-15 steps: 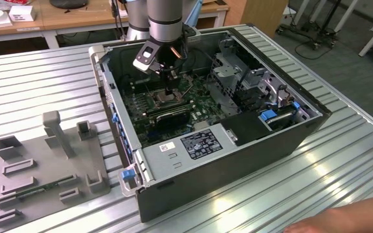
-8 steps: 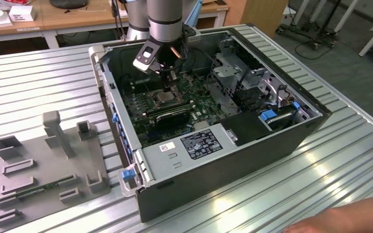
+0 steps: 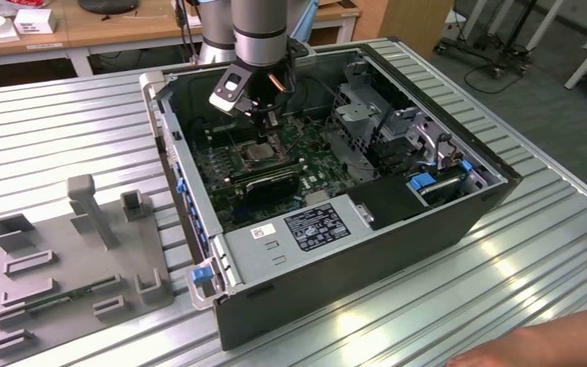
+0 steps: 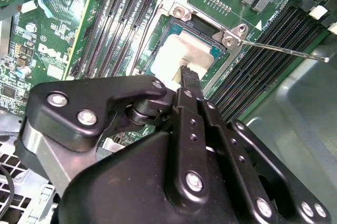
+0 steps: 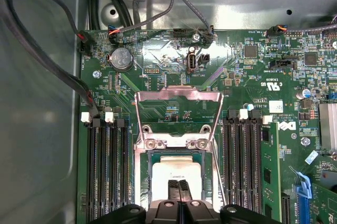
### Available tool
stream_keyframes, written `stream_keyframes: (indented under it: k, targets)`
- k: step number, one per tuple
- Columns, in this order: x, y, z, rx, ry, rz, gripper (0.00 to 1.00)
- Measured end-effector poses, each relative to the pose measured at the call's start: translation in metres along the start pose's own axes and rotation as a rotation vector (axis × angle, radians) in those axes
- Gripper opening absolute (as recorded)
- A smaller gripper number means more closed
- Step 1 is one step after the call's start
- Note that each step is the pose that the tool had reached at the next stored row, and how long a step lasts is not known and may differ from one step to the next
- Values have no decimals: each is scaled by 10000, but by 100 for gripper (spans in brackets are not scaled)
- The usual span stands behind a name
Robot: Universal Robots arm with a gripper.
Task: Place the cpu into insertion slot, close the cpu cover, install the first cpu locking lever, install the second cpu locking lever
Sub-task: 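Place the cpu into insertion slot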
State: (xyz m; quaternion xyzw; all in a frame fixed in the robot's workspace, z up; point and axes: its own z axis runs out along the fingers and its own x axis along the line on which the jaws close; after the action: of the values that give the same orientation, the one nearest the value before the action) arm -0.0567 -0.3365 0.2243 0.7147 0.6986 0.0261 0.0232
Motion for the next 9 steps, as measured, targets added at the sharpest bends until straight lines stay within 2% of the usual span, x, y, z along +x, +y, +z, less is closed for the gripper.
stream_keyframes:
  k: [5, 9]
  targets:
    - [0, 0, 0, 2, -3, 0, 11]
    - [0, -2, 29, 0, 0, 0, 11]
